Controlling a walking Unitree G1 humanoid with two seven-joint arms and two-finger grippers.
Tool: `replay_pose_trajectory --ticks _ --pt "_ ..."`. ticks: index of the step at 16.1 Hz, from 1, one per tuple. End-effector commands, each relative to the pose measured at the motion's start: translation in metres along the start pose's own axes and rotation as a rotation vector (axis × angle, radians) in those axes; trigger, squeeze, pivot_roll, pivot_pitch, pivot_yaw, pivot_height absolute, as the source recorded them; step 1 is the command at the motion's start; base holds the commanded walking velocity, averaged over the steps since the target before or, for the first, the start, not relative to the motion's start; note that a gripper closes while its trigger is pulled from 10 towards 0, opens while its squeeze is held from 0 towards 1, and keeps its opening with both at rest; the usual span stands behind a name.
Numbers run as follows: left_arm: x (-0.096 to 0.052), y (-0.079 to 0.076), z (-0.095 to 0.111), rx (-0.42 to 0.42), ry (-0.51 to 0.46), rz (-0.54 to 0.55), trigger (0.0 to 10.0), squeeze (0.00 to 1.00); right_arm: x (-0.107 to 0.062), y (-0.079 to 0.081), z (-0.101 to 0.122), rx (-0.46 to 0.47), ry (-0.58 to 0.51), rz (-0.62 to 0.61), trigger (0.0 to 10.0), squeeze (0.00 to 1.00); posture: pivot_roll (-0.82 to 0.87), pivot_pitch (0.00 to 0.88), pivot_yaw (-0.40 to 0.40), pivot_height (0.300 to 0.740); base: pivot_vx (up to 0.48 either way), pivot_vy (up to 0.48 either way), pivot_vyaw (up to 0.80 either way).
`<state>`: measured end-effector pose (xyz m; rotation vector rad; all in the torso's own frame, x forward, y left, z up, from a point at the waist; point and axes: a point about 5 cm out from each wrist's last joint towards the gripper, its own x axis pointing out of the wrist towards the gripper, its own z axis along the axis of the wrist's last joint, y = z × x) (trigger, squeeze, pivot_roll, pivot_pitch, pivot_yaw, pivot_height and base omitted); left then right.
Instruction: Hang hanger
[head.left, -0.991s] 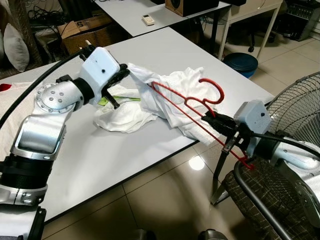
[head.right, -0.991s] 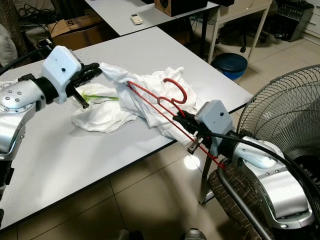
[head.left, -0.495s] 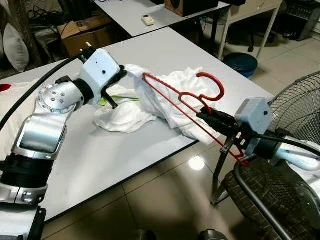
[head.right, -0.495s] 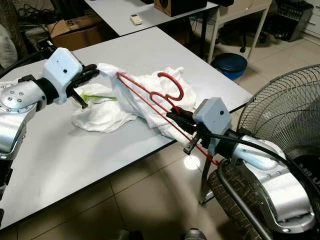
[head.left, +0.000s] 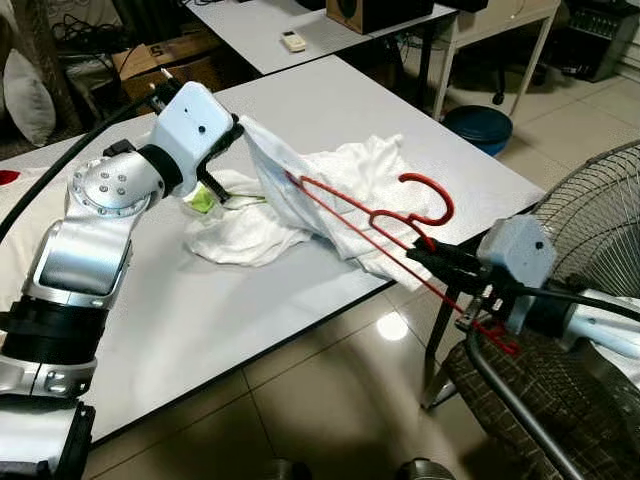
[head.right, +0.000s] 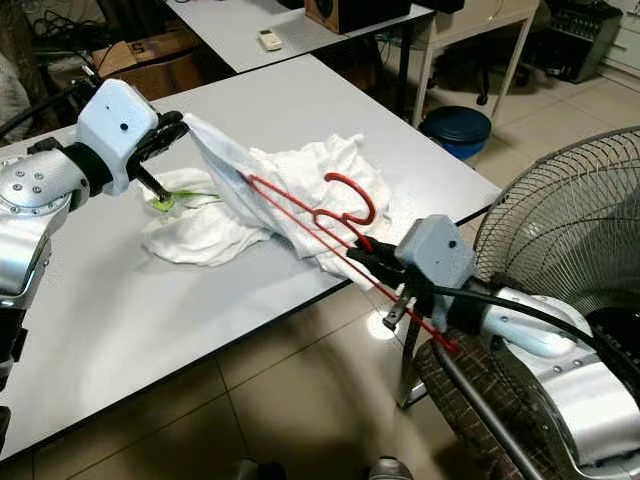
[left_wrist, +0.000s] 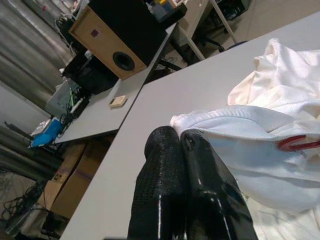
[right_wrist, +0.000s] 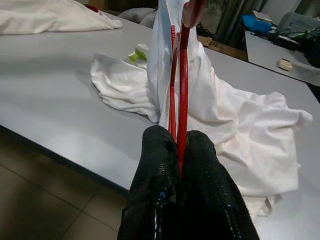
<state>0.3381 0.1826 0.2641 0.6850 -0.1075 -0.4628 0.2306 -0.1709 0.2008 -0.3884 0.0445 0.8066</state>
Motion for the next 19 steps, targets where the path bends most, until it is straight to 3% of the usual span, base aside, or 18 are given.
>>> replay_pose_trajectory --ticks 1,7,9,13,19 --pt "-0.001 0.006 0.002 0.004 -0.005 0.018 0.0 0.0 -0.001 0.0 0.002 -0.011 0.003 -0.006 10.0 0.0 -0.17 0.068 0.137 0.74 0.0 0.0 0.0" --pt "-0.003 0.009 -0.002 0.009 0.013 0.035 0.0 0.0 -0.011 -0.003 0.004 -0.007 0.013 -0.004 10.0 0.0 -0.18 0.062 0.134 0.74 0.0 0.0 0.0" --pt "-0.002 0.007 0.001 0.002 -0.013 0.015 0.0 0.0 -0.011 -0.001 -0.012 0.01 0.097 0.001 10.0 0.0 -0.18 0.058 0.134 0.74 0.0 0.0 0.0" --pt "-0.001 0.003 0.012 -0.005 -0.06 -0.022 0.0 0.0 0.0 0.005 -0.03 0.034 0.152 0.01 10.0 0.0 -0.17 0.054 0.136 0.74 0.0 0.0 0.0" --pt "-0.005 0.008 0.015 0.006 -0.056 0.005 0.0 0.0 0.003 -0.012 -0.037 -0.044 0.21 -0.165 10.0 0.0 -0.16 0.05 0.13 0.74 0.0 0.0 0.0"
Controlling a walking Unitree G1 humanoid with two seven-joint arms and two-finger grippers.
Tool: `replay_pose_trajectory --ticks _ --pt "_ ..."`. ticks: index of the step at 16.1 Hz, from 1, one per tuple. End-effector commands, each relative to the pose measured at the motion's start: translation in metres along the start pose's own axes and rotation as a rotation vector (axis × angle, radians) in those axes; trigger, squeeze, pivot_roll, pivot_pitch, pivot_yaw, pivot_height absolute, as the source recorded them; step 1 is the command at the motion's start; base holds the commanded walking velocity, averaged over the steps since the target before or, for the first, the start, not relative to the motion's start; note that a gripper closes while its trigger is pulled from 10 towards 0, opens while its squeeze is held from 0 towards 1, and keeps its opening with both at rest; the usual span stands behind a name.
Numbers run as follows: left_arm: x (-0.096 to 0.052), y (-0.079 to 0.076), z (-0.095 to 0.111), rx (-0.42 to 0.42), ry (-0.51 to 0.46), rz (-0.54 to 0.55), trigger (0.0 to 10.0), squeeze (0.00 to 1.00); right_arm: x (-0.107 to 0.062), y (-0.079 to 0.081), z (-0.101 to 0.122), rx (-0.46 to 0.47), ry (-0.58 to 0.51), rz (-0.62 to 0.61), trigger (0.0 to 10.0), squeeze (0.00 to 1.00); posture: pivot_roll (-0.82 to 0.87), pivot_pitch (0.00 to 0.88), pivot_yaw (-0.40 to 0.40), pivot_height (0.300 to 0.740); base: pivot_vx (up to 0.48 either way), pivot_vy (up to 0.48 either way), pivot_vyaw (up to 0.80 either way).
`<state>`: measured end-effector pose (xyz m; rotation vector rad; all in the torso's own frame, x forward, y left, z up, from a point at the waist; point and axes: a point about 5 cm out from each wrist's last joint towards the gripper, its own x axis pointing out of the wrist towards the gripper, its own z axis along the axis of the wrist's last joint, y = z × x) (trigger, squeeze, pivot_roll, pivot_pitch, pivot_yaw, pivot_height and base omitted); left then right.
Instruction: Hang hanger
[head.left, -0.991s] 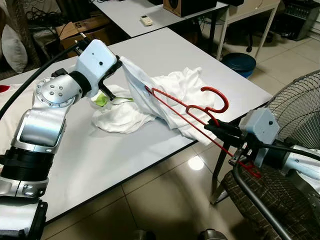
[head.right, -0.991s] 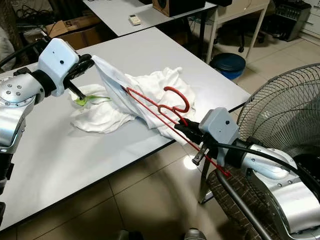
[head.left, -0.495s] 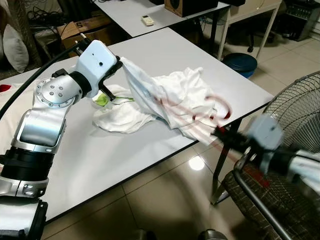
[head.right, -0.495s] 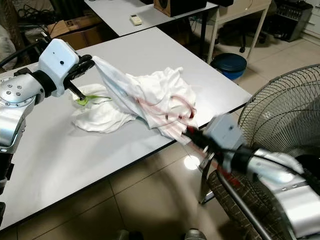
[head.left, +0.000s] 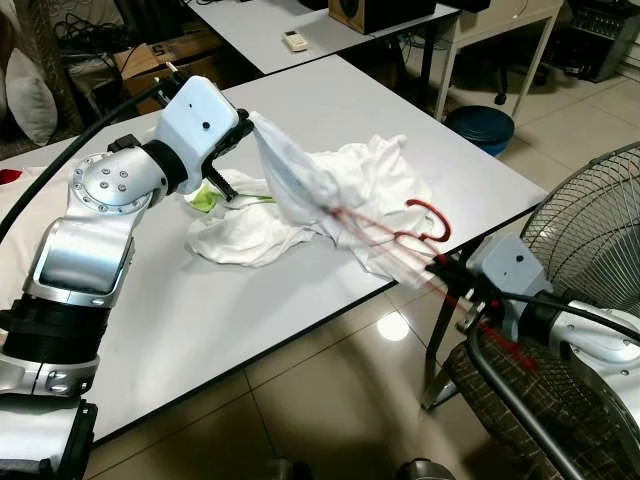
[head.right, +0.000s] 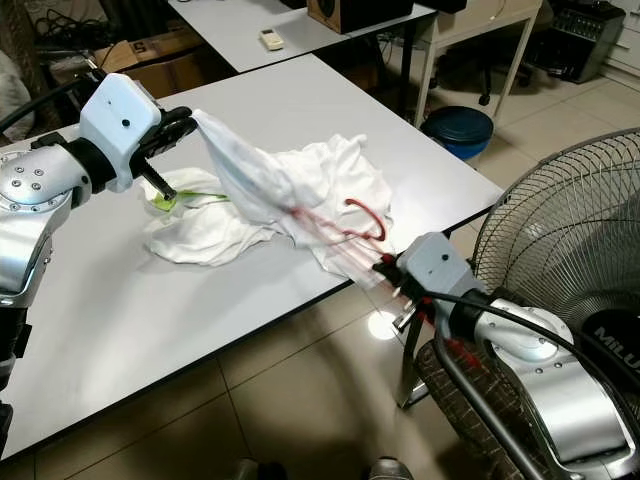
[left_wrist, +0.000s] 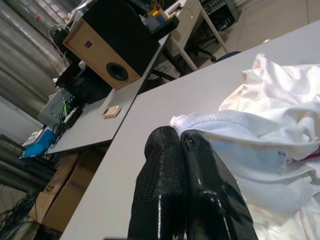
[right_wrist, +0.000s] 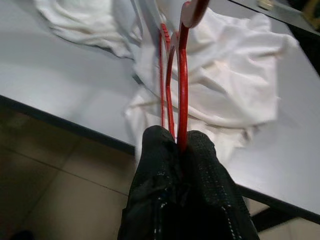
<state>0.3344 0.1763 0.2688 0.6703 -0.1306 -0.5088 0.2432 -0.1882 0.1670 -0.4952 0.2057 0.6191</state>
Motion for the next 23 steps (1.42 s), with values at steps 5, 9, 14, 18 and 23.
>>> replay_pose_trajectory --ticks 5,9,14,18,23 --pt "-0.009 0.019 0.014 -0.002 -0.051 0.055 0.0 0.0 0.009 0.006 -0.005 -0.003 0.034 0.011 10.0 0.0 -0.16 0.054 0.137 0.74 0.0 0.0 0.0" --pt "-0.005 0.011 0.018 -0.027 -0.066 0.024 0.0 0.0 0.023 0.021 0.014 0.019 -0.122 0.072 10.0 0.0 -0.16 0.053 0.136 0.74 0.0 0.0 0.0" --pt "-0.005 0.012 0.018 -0.025 -0.065 0.044 0.0 0.0 0.024 0.008 0.007 0.018 -0.089 -0.081 10.0 0.0 -0.16 0.053 0.135 0.74 0.0 0.0 0.0" --pt "-0.015 0.034 0.014 -0.001 -0.021 0.133 0.0 0.0 0.021 0.014 -0.007 0.277 -0.078 -0.067 10.0 0.0 -0.16 0.052 0.14 0.74 0.0 0.0 0.0" --pt "-0.024 0.052 0.006 0.01 0.024 0.223 0.0 0.0 0.01 -0.024 0.009 0.393 -0.197 -0.247 10.0 0.0 -0.16 0.05 0.145 0.74 0.0 0.0 0.0"
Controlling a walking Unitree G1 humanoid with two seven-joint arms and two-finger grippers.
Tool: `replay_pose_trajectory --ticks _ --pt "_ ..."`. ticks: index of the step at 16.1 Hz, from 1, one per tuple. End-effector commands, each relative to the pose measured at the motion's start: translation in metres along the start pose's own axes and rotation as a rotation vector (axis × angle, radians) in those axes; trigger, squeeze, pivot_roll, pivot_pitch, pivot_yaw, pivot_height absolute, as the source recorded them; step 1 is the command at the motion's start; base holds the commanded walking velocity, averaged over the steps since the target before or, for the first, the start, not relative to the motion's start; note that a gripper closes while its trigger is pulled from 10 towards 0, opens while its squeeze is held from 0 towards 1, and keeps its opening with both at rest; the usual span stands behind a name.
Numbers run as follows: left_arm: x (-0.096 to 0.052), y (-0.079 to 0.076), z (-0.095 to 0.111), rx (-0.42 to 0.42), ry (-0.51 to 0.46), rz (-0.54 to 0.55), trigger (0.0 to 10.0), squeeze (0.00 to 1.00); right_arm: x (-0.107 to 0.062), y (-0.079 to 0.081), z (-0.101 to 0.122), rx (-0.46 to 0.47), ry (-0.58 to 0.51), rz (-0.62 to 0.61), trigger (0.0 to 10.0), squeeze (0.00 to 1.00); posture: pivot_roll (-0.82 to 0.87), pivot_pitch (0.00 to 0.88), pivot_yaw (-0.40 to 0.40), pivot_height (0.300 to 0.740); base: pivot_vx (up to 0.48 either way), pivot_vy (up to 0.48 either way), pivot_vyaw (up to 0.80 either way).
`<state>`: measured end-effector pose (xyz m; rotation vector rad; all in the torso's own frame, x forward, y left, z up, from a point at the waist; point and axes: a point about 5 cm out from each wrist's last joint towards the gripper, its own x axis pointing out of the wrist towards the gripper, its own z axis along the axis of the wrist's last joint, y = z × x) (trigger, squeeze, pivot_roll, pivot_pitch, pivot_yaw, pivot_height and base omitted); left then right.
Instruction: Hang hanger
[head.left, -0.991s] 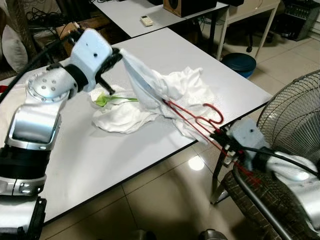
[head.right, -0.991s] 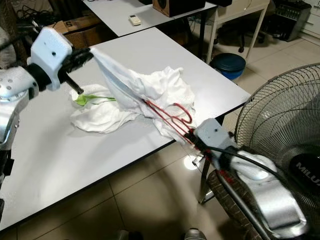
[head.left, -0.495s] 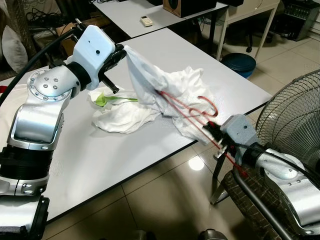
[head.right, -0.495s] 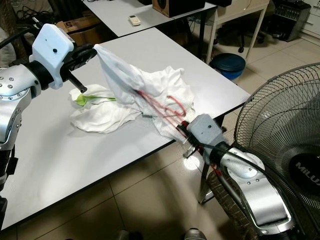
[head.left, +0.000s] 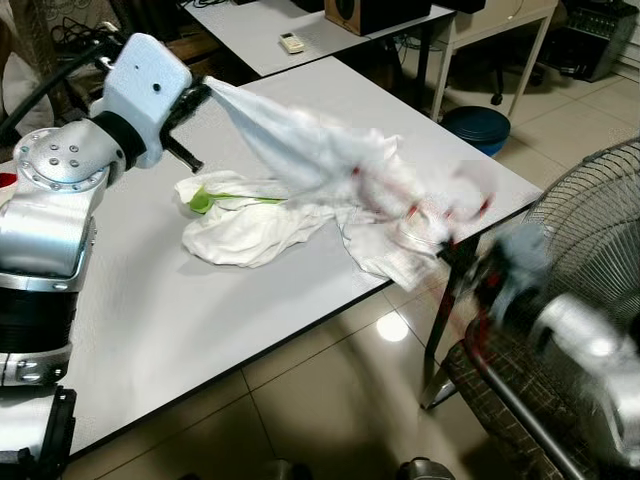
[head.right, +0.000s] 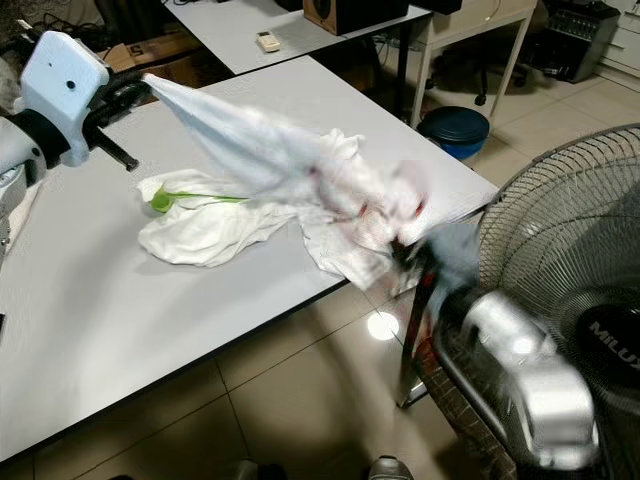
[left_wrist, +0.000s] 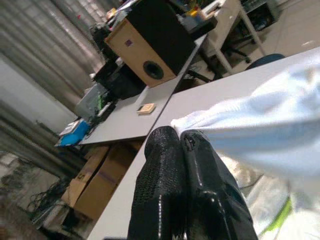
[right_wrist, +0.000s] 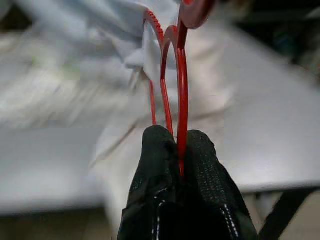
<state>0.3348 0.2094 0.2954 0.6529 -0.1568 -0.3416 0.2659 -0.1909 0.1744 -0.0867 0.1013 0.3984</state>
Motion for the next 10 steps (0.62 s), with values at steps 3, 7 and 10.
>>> replay_pose_trajectory --ticks 3,7,10 --pt "-0.005 0.023 0.002 0.02 -0.007 0.122 0.0 0.0 0.023 -0.021 0.047 0.007 -0.182 -0.078 10.0 0.0 -0.16 0.043 0.138 0.74 0.0 0.0 0.0" --pt "-0.045 0.088 0.009 0.103 0.007 0.386 0.0 0.0 0.039 0.006 0.104 0.047 -0.4 0.161 10.0 0.0 -0.12 0.037 0.091 0.74 0.0 0.0 0.0" --pt "-0.039 0.038 0.0 0.037 0.004 0.151 0.0 0.0 0.04 0.011 0.059 0.047 -0.219 0.167 10.0 0.0 -0.11 0.04 0.09 0.74 0.0 0.0 0.0"
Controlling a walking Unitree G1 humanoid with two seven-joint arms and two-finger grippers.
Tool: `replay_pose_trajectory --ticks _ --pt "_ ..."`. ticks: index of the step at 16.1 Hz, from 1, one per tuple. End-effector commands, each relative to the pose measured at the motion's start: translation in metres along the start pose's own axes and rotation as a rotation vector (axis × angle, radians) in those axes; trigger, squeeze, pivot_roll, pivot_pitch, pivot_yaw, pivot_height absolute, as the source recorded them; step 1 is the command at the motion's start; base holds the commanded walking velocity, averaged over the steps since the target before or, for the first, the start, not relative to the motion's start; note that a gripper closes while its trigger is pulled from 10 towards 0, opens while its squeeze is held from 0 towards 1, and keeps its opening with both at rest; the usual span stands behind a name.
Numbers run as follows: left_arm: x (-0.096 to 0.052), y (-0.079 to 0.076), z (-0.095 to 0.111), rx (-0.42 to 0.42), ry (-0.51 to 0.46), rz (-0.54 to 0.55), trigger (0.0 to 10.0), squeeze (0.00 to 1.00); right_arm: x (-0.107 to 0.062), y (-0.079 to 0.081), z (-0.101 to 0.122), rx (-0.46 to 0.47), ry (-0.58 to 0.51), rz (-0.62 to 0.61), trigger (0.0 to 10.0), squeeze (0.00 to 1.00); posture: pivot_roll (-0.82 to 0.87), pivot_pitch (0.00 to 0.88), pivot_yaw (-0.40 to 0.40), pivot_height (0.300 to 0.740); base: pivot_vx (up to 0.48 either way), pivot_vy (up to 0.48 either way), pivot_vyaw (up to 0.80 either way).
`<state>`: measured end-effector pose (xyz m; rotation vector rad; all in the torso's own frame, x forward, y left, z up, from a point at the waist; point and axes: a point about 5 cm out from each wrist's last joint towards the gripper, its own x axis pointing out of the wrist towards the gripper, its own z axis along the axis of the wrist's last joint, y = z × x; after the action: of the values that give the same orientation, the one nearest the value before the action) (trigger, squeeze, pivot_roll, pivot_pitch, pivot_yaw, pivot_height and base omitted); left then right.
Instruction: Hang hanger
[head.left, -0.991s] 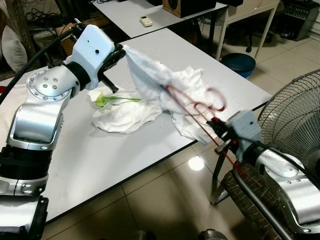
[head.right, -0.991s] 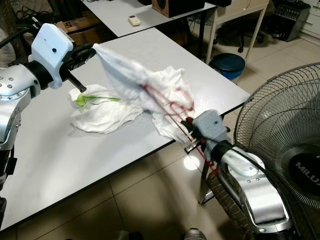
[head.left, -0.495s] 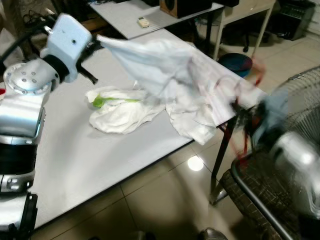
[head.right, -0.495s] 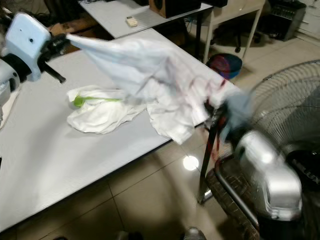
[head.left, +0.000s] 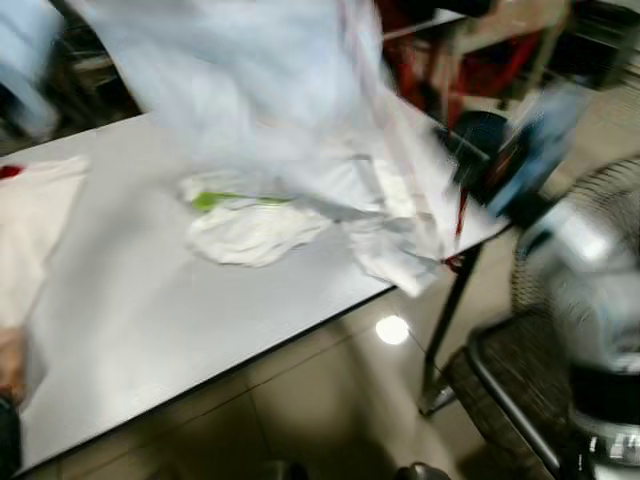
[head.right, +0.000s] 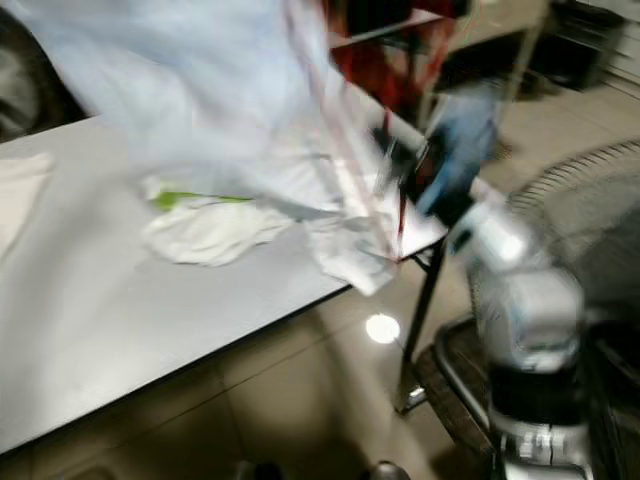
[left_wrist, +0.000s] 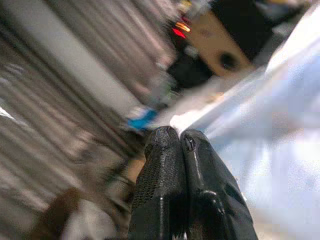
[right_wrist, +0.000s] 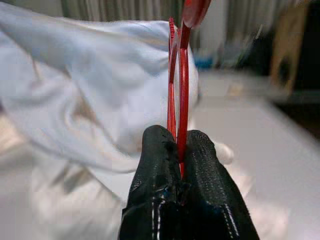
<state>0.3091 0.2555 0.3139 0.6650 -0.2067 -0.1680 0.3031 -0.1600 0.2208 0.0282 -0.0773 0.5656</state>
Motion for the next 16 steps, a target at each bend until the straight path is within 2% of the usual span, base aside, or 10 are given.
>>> replay_pose_trajectory --ticks 1,2,5,8,10,11,12,15,16 --pt "0.0 -0.008 0.004 -0.004 -0.009 -0.042 0.0 0.0 -0.001 0.002 0.002 -0.011 0.001 0.005 10.0 0.0 -0.11 0.04 0.09 0.74 0.0 0.0 0.0" --pt "-0.001 -0.038 0.002 -0.067 -0.027 -0.121 0.0 0.0 -0.018 0.001 -0.013 0.034 0.056 -0.038 10.0 0.0 -0.12 0.046 0.106 0.74 0.0 0.0 0.0" --pt "-0.004 -0.047 0.004 -0.084 -0.059 -0.133 0.0 0.0 -0.037 0.002 -0.025 0.084 0.109 -0.051 10.0 0.0 -0.13 0.053 0.122 0.74 0.0 0.0 0.0" --pt "-0.008 -0.047 0.017 -0.042 -0.184 -0.087 0.0 0.0 -0.069 0.011 -0.049 0.107 0.247 0.011 10.0 0.0 -0.14 0.059 0.133 0.74 0.0 0.0 0.0" --pt "-0.012 -0.049 0.021 -0.025 -0.207 -0.121 0.0 0.0 -0.085 0.014 -0.056 0.093 0.307 0.038 10.0 0.0 -0.14 0.06 0.135 0.74 0.0 0.0 0.0" --pt "-0.019 -0.058 0.018 -0.037 -0.185 -0.188 0.0 0.0 -0.092 0.017 -0.055 0.056 0.316 0.063 10.0 0.0 -0.14 0.063 0.139 0.74 0.0 0.0 0.0" --pt "-0.026 -0.068 0.013 -0.03 -0.148 -0.25 0.0 0.0 -0.095 0.022 -0.052 0.009 0.306 0.102 10.0 0.0 -0.14 0.065 0.14 0.74 0.0 0.0 0.0" --pt "-0.031 -0.077 0.001 0.017 -0.064 -0.312 0.0 0.0 -0.096 0.039 -0.039 -0.067 0.235 0.239 10.0 0.0 -0.14 0.073 0.136 0.74 0.0 0.0 0.0" --pt "-0.031 -0.078 0.001 0.02 -0.057 -0.314 0.0 0.0 -0.095 0.034 -0.039 -0.108 0.242 0.201 10.0 0.0 -0.14 0.078 0.134 0.74 0.0 0.0 0.0"
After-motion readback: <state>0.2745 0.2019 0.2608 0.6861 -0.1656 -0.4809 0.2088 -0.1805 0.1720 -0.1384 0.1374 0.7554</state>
